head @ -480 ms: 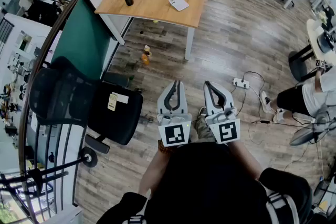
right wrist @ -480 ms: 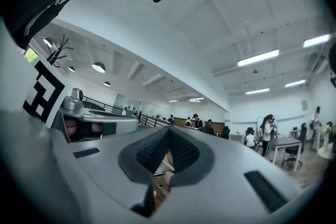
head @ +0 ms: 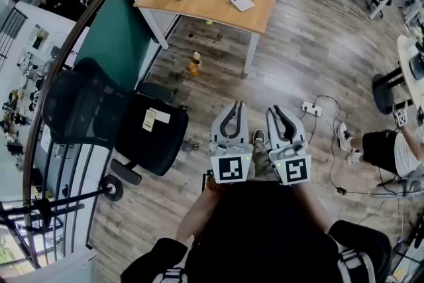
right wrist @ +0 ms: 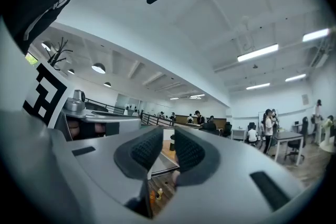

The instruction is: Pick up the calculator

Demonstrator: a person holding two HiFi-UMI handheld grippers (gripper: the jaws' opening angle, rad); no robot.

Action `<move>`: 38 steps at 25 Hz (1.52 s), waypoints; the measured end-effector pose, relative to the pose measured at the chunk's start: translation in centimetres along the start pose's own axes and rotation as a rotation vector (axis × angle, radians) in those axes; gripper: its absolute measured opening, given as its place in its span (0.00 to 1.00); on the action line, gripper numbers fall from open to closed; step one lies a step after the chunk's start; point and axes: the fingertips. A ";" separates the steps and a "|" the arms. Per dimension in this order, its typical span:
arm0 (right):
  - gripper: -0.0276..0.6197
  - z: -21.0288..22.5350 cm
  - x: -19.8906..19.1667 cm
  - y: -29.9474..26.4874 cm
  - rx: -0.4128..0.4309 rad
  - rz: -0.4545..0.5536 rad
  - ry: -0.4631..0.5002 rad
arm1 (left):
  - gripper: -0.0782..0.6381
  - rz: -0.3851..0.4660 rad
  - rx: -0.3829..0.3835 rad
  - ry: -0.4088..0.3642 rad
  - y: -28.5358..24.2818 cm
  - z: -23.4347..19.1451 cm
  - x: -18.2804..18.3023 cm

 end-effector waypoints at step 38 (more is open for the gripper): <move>0.49 19.4 -8.1 -18.2 0.108 -0.019 -0.127 | 0.17 -0.091 0.103 -0.144 -22.4 1.4 -6.2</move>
Point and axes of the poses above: the fingertips, and each gripper's own axes: y backward along the fingers, z to its right, x out of its top, and after that the axes turned 5 degrees about -x, right-handed
